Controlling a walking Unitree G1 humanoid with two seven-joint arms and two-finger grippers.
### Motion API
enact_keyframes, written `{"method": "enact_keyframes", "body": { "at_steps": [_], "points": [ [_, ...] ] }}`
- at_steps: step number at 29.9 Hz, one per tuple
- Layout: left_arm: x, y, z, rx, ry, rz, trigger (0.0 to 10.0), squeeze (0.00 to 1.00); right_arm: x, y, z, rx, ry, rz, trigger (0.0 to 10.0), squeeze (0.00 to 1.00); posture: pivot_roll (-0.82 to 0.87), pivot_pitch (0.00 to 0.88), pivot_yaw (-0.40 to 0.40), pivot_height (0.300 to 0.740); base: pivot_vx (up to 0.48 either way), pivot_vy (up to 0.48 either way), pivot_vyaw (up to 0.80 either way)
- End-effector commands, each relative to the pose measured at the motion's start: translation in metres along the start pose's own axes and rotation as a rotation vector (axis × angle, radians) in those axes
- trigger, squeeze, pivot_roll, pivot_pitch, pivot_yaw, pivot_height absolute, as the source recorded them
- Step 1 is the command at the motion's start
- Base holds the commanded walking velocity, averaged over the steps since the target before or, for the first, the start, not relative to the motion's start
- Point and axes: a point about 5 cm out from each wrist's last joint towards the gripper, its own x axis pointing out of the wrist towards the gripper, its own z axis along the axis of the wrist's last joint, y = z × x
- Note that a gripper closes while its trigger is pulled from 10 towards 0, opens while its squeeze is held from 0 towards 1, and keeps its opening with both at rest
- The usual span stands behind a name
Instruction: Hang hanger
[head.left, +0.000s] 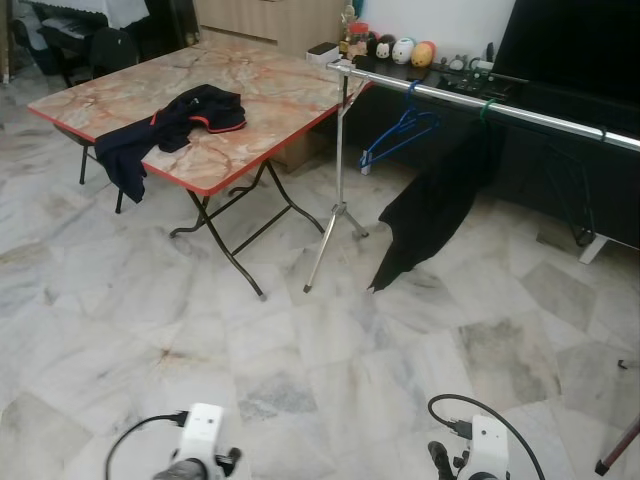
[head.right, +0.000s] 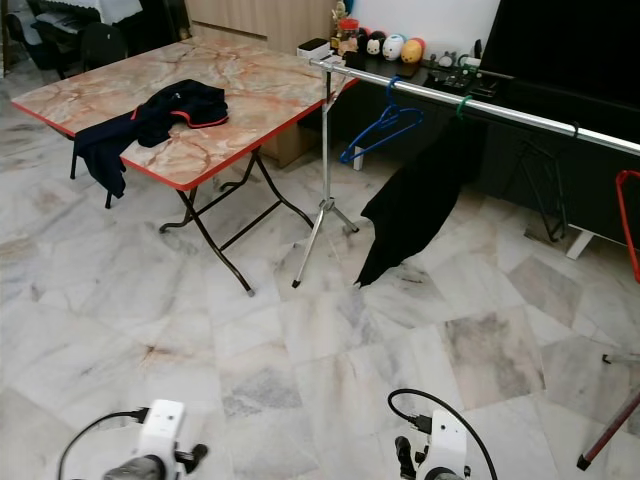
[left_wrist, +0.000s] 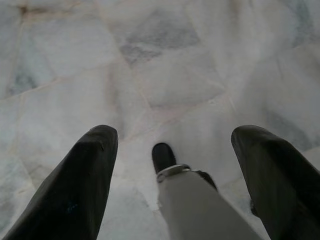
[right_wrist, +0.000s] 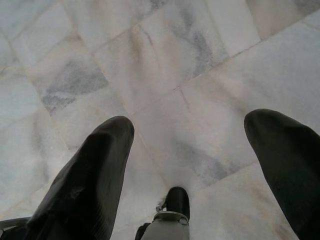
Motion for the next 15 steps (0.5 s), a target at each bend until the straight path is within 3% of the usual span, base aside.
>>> {"method": "enact_keyframes", "body": {
  "at_steps": [1,6,15],
  "points": [
    [-0.002,0.005,-0.007,0.013,0.023,0.008,10.0,0.00,0.000,0.003,0.000,-0.002,-0.001,0.002,10.0,0.00,-0.01,0.000,-0.003,0.740,0.000,0.000,0.00],
    [-0.004,0.017,-0.008,0.011,0.025,0.039,10.0,0.00,0.001,0.007,0.000,0.000,-0.004,0.017,10.0,0.00,-0.03,0.000,0.013,0.740,0.000,0.000,0.00],
    [-0.005,0.017,-0.015,0.032,0.037,0.059,10.0,0.00,0.001,0.013,-0.003,0.027,0.006,0.011,10.0,0.00,-0.04,0.000,0.041,0.740,0.000,0.000,0.00]
  ]
}}
